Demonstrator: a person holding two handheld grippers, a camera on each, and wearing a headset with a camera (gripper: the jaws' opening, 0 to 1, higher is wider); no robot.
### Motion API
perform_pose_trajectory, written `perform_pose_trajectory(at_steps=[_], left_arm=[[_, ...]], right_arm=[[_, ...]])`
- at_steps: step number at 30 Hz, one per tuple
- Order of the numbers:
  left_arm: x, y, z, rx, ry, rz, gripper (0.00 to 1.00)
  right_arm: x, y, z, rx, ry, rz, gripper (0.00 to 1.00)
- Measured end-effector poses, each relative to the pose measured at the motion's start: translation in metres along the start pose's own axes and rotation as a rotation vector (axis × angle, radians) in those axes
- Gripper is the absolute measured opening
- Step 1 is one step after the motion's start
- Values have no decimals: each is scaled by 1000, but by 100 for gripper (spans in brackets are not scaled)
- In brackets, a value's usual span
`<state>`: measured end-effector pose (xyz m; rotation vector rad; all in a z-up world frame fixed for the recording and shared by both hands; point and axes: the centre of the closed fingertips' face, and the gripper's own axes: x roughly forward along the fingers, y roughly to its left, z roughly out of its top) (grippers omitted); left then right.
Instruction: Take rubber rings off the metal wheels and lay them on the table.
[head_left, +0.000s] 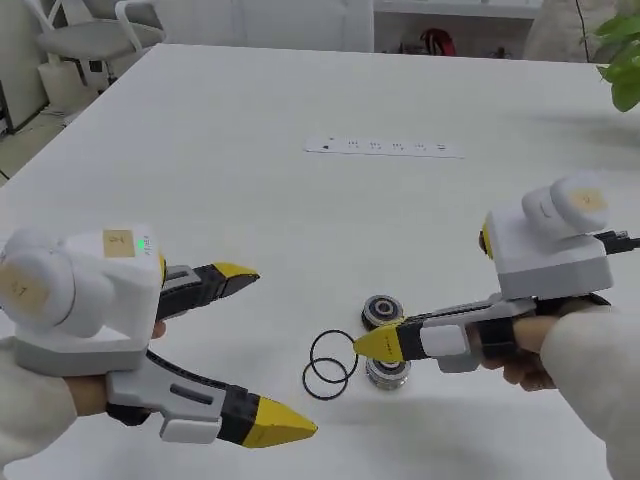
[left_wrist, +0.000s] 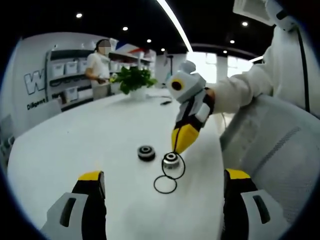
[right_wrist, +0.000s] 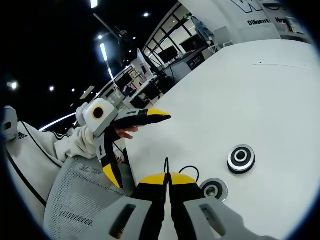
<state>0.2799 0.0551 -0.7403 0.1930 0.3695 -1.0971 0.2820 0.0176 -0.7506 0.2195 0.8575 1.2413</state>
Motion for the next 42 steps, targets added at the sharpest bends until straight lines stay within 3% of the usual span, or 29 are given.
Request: perform_pose_trajectory(at_steps=[42], left_arm=[[2, -5, -6, -13, 8, -23, 100]], right_arm=[[17, -2, -28, -13, 106, -2, 0]])
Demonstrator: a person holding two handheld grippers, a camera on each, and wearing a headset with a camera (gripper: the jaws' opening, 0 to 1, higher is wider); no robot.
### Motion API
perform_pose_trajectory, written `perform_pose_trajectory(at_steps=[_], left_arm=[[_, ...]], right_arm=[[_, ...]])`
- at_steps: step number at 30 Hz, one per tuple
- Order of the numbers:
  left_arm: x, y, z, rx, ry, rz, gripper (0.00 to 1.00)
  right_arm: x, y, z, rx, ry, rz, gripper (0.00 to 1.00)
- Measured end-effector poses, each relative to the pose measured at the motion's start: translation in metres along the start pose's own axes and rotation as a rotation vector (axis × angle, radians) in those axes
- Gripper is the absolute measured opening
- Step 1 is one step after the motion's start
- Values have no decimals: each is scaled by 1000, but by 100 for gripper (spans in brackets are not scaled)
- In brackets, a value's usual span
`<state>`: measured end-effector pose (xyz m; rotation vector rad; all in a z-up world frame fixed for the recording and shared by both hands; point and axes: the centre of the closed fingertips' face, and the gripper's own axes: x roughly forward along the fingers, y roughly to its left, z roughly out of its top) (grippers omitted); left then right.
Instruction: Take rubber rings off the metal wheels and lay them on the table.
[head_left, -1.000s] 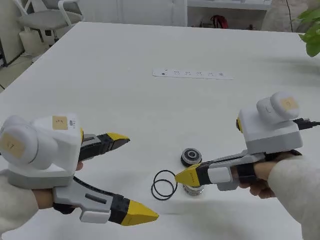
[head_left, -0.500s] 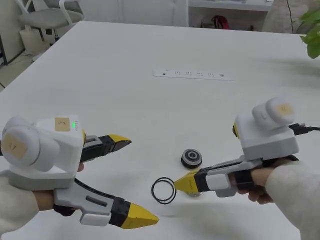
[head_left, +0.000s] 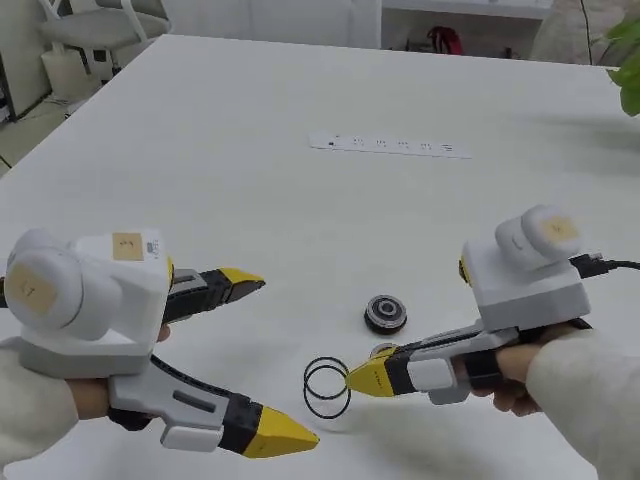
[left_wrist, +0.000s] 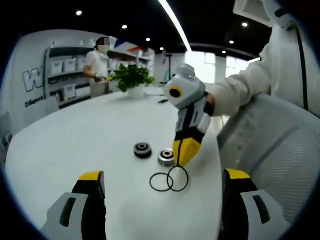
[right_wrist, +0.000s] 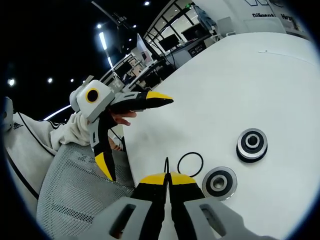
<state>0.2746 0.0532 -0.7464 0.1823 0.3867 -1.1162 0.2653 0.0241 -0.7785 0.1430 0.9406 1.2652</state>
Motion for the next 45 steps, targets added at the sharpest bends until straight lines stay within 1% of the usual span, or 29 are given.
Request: perform_pose_trajectory(at_steps=[10, 14, 21, 24, 28, 39, 45], left_arm=[[0, 0, -1, -3, 3, -1, 100], [0, 0, -1, -4, 3, -1, 100], [0, -1, -1, -12, -2, -7, 100], [1, -2, -2, -11, 1, -8, 100], [1, -2, -2, -17, 3, -9, 100], [1, -1, -3, -17, 8, -7, 100], [1, -1, -3, -19, 9, -5, 100]], right_arm=[[2, -7, -1, -18, 5, -31, 0], [2, -12, -2, -39, 9, -58, 0], [1, -18, -2, -79, 14, -70, 0], [1, -19, -3, -83, 16, -69, 0], [1, -22, -2, -102, 13, -81, 5], [0, -24, 1, -117, 8, -95, 11], [-5, -26, 8, -122, -19, -105, 11]])
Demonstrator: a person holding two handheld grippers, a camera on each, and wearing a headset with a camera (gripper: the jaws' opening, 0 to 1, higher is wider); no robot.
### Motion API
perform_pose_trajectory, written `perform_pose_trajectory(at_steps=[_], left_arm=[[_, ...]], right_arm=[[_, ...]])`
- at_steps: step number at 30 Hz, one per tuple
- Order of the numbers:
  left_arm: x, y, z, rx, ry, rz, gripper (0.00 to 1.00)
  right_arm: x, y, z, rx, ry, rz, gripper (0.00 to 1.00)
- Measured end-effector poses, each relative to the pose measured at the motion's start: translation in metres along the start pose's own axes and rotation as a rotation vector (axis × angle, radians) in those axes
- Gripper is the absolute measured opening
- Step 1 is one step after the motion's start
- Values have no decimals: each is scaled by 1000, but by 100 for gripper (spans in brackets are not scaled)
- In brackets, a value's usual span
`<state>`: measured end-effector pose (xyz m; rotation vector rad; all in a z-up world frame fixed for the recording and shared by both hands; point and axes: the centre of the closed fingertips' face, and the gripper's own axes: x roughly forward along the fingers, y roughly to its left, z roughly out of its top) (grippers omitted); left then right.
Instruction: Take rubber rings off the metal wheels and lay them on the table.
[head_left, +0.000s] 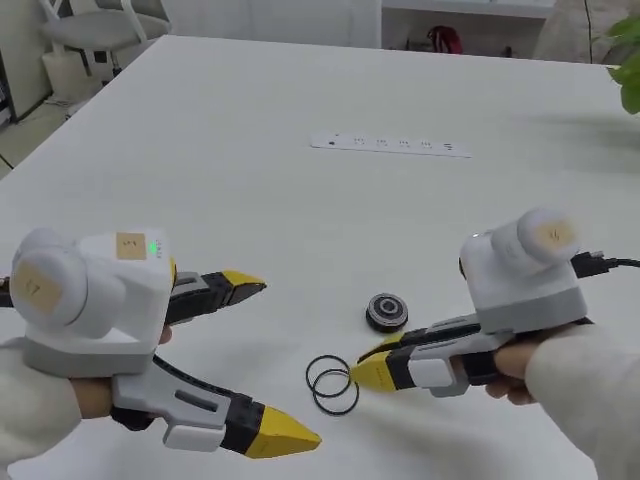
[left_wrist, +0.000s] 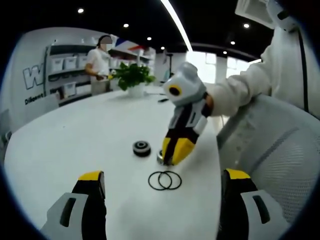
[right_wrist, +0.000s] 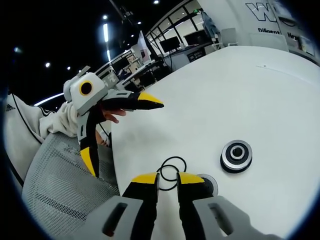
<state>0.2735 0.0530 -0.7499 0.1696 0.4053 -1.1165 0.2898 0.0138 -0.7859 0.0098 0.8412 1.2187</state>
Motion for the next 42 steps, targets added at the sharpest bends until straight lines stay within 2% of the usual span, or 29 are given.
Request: perform_pose_trajectory(at_steps=[19, 31, 42], left_arm=[[0, 0, -1, -5, 7, 2, 100], [-1, 1, 0, -13, 3, 5, 100], [-3, 8, 1, -18, 3, 23, 100]], right_arm=[[-22, -15, 30, -11, -133, -57, 16], [-41, -23, 52, -30, -250, -94, 27], [-52, -37, 59, -37, -300, -154, 40]])
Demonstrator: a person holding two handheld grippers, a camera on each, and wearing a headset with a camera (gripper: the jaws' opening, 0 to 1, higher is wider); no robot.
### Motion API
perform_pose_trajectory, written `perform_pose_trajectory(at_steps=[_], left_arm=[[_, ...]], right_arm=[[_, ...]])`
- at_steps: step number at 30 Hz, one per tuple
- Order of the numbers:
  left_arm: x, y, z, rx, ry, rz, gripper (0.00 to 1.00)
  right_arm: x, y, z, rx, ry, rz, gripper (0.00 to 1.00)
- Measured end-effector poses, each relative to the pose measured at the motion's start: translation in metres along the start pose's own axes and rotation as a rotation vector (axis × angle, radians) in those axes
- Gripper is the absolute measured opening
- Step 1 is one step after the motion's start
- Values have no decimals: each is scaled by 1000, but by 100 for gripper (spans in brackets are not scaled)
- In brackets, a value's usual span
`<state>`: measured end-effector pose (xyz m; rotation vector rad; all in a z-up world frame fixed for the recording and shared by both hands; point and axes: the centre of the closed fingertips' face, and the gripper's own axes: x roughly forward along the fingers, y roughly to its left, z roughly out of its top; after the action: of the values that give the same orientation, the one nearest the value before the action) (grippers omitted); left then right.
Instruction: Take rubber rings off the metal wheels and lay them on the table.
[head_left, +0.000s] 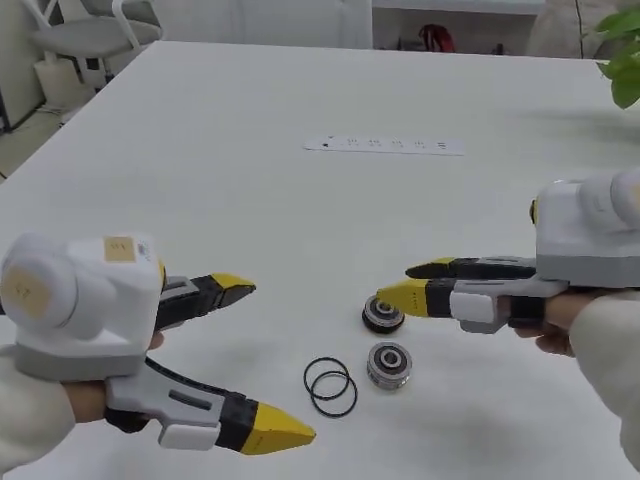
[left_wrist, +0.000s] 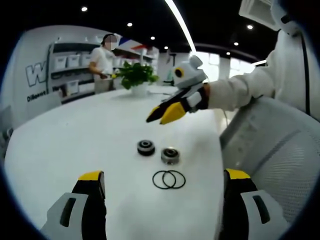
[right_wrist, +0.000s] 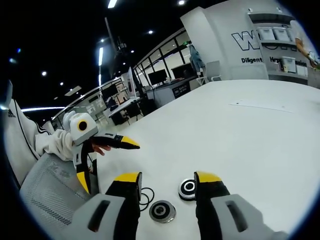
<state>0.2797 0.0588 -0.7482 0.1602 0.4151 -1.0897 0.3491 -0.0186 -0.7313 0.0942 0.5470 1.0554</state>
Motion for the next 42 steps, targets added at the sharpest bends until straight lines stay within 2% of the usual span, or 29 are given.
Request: perform_pose_trajectory(at_steps=[8, 14, 16, 20, 23, 25, 28, 32, 36, 38, 39, 42], left_arm=[[1, 6, 13, 29, 5, -5, 100], [0, 17, 32, 59, -8, -1, 100], [-1, 25, 42, 75, -7, 6, 100], [-1, 33, 61, 96, -16, 4, 100], [1, 37, 82, 114, -39, -7, 99], [5, 41, 93, 138, -40, -5, 99], [11, 49, 103, 179, -28, 3, 95], [22, 57, 118, 180, -58, 3, 93], [39, 59, 124, 175, -80, -9, 91], [49, 63, 120, 219, -84, 15, 83], [52, 62, 118, 222, -84, 17, 80], [62, 58, 111, 219, -99, 13, 79]], right_arm=[[-7, -16, 1, -3, -24, -41, 40], [-10, -25, 2, -4, -34, -68, 38], [-10, -27, 1, -10, -32, -72, 37], [-10, -32, -3, -19, -18, -78, 36], [-10, -35, -6, -31, -10, -86, 35], [-11, -37, -7, -32, -9, -87, 34], [-11, -42, -10, -27, -3, -99, 33], [-13, -46, -15, -25, 9, -108, 32], [-13, -51, -19, -23, 18, -122, 31], [-13, -53, -21, -21, 26, -126, 31], [-13, -54, -24, -24, 33, -128, 31], [-12, -55, -29, -29, 50, -131, 30]])
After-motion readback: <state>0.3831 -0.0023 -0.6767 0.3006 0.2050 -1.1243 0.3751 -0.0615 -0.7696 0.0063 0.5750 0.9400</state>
